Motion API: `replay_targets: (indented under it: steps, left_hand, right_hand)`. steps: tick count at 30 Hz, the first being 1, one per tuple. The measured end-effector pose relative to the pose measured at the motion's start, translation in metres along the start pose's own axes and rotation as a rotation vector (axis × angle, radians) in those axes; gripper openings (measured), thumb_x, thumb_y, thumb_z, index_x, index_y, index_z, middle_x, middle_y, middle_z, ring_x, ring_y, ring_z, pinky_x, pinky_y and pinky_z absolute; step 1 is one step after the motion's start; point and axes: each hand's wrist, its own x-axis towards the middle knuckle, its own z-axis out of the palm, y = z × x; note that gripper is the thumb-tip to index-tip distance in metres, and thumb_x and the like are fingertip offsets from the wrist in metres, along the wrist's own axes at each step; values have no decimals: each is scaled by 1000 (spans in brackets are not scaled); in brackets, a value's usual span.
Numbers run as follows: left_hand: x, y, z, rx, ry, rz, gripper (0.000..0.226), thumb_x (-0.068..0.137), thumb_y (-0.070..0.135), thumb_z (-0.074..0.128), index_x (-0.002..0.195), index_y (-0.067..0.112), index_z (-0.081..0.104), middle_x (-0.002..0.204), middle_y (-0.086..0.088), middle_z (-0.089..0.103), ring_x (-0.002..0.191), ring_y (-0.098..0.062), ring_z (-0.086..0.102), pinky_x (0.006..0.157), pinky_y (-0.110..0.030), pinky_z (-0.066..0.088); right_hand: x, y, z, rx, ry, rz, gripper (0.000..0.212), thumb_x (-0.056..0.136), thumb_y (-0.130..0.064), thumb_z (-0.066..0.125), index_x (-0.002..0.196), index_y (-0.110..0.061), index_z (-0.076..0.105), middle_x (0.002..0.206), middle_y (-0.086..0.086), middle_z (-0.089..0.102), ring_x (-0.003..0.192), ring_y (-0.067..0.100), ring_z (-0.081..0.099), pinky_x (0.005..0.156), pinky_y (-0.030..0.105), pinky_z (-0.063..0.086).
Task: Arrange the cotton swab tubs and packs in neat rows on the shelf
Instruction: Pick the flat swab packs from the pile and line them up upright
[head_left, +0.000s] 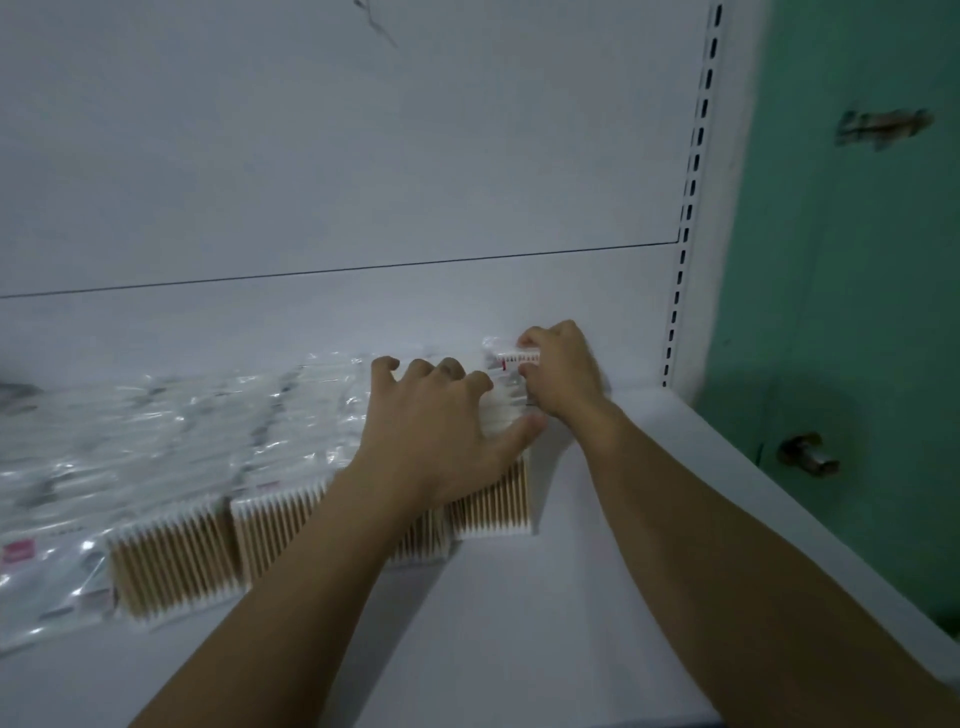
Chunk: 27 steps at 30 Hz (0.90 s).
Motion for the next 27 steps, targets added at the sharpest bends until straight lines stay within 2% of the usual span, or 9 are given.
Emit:
replay_targets:
  steps: [4, 7, 11, 15, 18, 21, 27]
  left_hand:
    - [-1, -2, 2, 32, -11, -6, 91, 74, 81, 1, 124, 32, 59, 129, 5, 60, 122, -18, 50, 109, -51, 18]
    - [2, -8, 0, 11, -12, -20, 80, 82, 79, 12, 127, 32, 58, 134, 5, 57, 126, -17, 47, 111, -50, 13]
    - [4, -14, -2, -66, 27, -19, 63, 88, 73, 28, 129, 33, 56, 136, 6, 56, 128, -15, 47, 113, -48, 11]
    - [5, -22, -8, -147, 66, -34, 54, 91, 66, 36, 130, 34, 55, 137, 9, 54, 128, -12, 47, 113, -46, 11]
    - [4, -42, -20, -145, 107, -64, 51, 91, 63, 40, 131, 34, 52, 137, 9, 54, 127, -12, 47, 113, -45, 14]
    - [-3, -82, -36, -146, 153, -134, 53, 91, 63, 42, 134, 32, 50, 138, 6, 54, 126, -15, 49, 111, -44, 18]
    - [-57, -182, -57, -125, 173, -301, 56, 90, 61, 47, 137, 30, 46, 137, 5, 55, 124, -17, 51, 106, -41, 26]
  right_hand:
    - [-1, 8, 5, -81, 32, -35, 33, 93, -13, 61, 125, -21, 60, 123, 8, 42, 112, 22, 42, 91, 27, 41]
    - [-3, 7, 2, -127, 40, -54, 39, 92, -15, 60, 129, -23, 57, 126, 8, 41, 115, 23, 39, 96, 29, 37]
    - [-7, -5, -14, -106, 9, -75, 62, 88, -26, 67, 144, -29, 42, 142, 8, 34, 131, 25, 30, 109, 33, 27]
    - [-8, -35, -54, -105, 32, -166, 61, 88, -28, 67, 144, -34, 42, 151, 3, 32, 139, 23, 25, 114, 38, 22]
    - [-14, -71, -82, -74, -62, -277, 58, 87, -32, 68, 141, -35, 45, 147, -1, 37, 136, 19, 29, 110, 36, 28]
    - [-22, -115, -91, -95, -196, -369, 67, 85, -40, 71, 144, -35, 40, 148, -3, 36, 137, 18, 29, 110, 35, 29]
    - [-37, -214, -53, -120, -334, -530, 76, 84, -46, 70, 148, -34, 32, 152, -2, 31, 139, 20, 28, 113, 37, 28]
